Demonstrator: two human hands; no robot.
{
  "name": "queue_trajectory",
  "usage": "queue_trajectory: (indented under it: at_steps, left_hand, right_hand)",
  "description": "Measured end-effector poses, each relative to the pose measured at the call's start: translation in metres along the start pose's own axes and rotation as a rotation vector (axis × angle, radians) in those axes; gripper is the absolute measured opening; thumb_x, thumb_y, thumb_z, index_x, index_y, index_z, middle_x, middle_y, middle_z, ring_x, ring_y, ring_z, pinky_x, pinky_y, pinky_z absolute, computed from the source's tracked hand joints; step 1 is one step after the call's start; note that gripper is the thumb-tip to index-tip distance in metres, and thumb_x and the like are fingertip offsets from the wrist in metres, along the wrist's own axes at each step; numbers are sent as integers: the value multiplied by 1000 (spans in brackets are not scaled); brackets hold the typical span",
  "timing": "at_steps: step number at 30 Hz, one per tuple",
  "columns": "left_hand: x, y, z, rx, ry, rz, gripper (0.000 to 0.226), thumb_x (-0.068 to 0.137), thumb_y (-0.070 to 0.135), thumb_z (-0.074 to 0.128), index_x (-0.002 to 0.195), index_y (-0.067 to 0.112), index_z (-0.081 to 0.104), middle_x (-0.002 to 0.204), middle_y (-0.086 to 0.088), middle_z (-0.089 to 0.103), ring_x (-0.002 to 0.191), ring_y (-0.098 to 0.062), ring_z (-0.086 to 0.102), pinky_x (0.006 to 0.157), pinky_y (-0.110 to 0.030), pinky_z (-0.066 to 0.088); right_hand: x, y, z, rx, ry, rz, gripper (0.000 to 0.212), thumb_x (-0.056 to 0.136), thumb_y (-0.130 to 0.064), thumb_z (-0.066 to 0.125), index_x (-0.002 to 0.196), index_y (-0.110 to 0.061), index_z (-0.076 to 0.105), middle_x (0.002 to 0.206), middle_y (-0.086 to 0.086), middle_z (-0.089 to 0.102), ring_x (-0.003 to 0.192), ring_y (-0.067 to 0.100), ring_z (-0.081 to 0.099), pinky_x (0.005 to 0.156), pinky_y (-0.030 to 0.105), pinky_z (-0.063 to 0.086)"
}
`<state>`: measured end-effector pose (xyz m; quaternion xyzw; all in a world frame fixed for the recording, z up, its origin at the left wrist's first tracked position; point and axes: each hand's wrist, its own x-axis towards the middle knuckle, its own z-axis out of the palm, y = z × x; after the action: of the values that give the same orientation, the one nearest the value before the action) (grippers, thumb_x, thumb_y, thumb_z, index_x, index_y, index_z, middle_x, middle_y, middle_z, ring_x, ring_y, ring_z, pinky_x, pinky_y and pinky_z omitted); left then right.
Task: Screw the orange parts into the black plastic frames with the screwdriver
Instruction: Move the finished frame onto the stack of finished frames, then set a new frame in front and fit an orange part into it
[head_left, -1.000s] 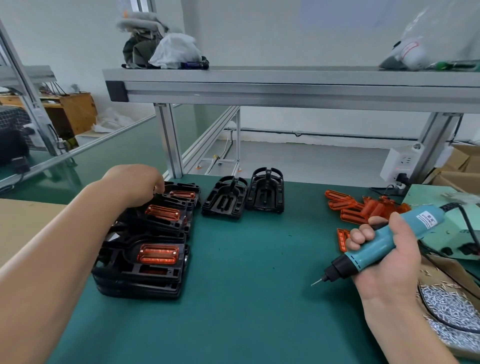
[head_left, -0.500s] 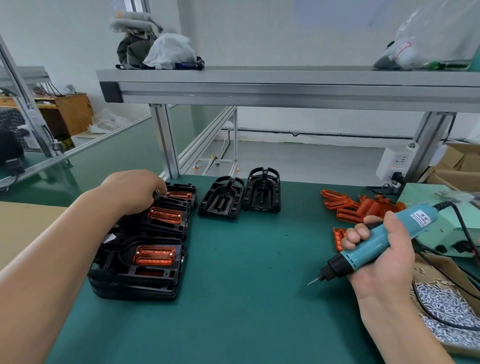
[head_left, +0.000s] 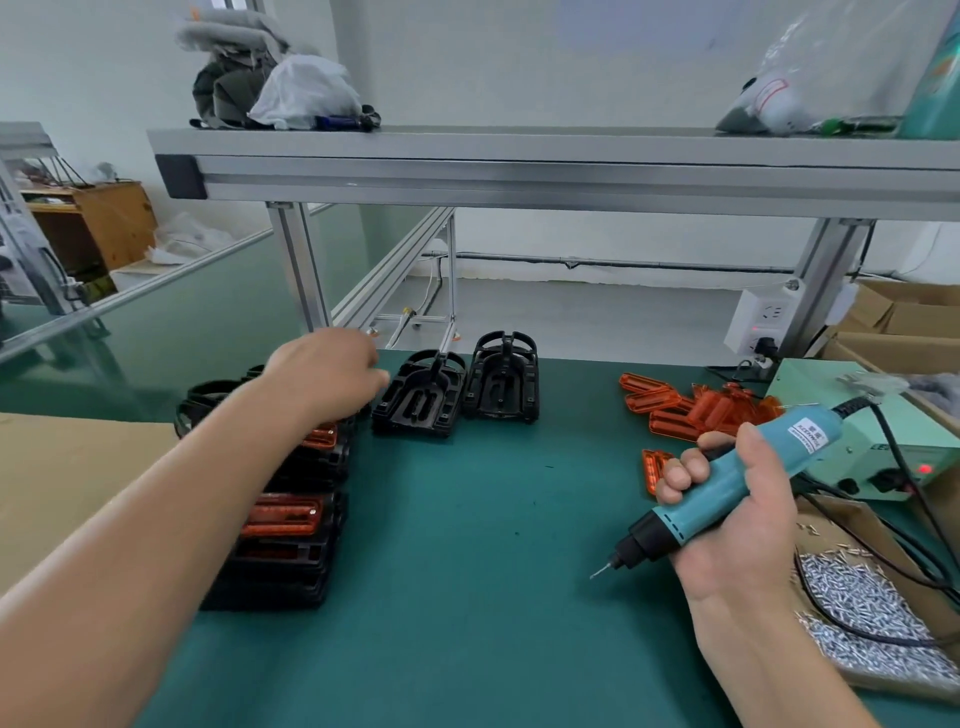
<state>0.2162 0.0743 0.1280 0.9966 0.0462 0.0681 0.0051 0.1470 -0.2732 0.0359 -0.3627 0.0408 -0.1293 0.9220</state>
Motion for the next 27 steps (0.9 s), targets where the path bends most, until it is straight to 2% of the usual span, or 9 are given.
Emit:
queue_trajectory:
  at_steps: [2,6,12,16,19,27]
  left_hand:
    - [11,26,9,-41,-14,9,31,97,43,57,83,18,70,81,0,69,77,-20,67,71,-35,57]
    - [35,72,37,-84,-55,-2,31,96,43,56,81,17,64,82,-2,66,78,-23,65,64,-32,46]
    - [56,104,77,16,-58,-45,44,98,61,50,89,19,62,79,1,61,66,-20,57,51,-28,36]
    - [57,113,87,54,-39,-38,44,103,48,42,78,17,61,74,-2,62,63,-21,57,53,-27,39]
    - [52,117,87,35,-48,-27,34,98,37,47,72,18,59,71,0,61,60,-20,56,52,-27,37]
    - [22,125,86,-105,-95,-78,28,95,31,53,72,16,59,75,-1,62,63,-21,58,53,-29,39]
  right_hand:
    - [-2,2,1,2,-1,14,29,103,-39,59,85,-16,61,69,0,48,60,14,50,52,23,45]
    - [-5,6,3,-6,-15,23,29,104,-37,57,85,-15,61,68,1,47,58,15,50,50,24,44]
    - [-5,9,3,2,-22,47,30,102,-36,59,84,-14,62,67,3,46,56,16,49,47,25,43]
    - [1,6,2,19,-10,49,30,102,-37,59,82,-14,63,66,3,45,55,16,48,47,25,42]
    - [3,6,0,32,-4,49,30,102,-36,59,82,-14,63,66,3,46,56,16,49,47,25,43]
    - [1,7,-1,37,-30,60,28,100,-34,61,79,-15,66,66,3,46,56,16,50,48,25,44]
